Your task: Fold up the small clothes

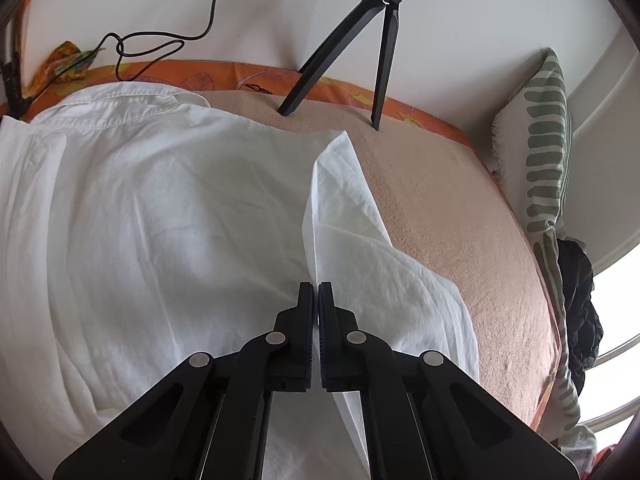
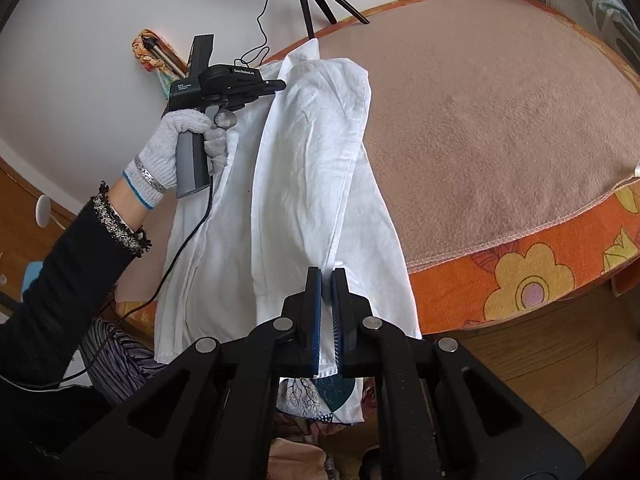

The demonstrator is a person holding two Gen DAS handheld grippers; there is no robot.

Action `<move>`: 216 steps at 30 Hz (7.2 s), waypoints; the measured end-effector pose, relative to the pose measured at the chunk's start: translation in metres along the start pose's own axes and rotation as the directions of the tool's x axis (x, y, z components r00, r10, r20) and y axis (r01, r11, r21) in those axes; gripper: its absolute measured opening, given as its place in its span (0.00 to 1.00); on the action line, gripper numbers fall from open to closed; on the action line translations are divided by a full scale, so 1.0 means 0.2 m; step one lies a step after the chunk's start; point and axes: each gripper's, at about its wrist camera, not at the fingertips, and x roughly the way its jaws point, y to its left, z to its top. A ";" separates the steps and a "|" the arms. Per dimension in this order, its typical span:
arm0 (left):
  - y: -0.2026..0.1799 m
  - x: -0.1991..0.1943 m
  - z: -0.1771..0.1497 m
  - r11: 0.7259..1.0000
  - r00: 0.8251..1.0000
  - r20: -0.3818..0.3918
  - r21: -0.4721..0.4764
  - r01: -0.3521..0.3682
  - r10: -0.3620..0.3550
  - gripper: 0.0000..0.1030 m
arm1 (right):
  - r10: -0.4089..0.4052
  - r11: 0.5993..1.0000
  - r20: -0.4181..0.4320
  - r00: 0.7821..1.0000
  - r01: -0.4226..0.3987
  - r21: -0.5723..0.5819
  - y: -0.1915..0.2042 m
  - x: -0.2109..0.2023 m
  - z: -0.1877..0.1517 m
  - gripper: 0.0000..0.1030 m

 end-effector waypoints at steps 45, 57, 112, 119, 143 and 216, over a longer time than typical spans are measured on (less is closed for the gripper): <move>-0.08 -0.31 -0.02 0.996 0.996 0.090 0.089 0.012 -0.020 0.05 | -0.048 0.990 -0.014 0.999 0.046 -0.134 0.00 0.05 -0.11 0.39; -0.16 0.01 -0.19 0.983 0.995 -0.101 0.183 0.026 -0.008 0.05 | -0.235 0.969 -0.046 0.971 0.230 -0.086 -0.18 0.11 -0.06 0.39; -0.29 0.22 0.09 0.989 0.980 -0.172 -0.098 -0.114 0.096 0.49 | -0.161 0.963 -0.022 0.987 0.152 -0.223 -0.10 0.24 0.02 0.12; -0.17 0.17 0.07 0.993 0.994 -0.102 -0.101 -0.055 0.045 0.06 | -0.204 0.934 0.032 0.978 0.204 -0.294 0.05 0.21 -0.02 0.06; 0.35 -0.23 0.04 0.932 0.978 0.008 -0.302 0.199 -0.206 0.30 | -0.294 0.687 0.053 0.954 0.249 -0.682 0.72 0.52 -0.30 0.04; 0.54 -0.16 0.18 0.958 0.972 -0.122 -0.231 0.171 -0.203 0.32 | -0.231 0.770 -0.094 0.968 0.123 -0.626 0.64 0.70 -0.21 0.23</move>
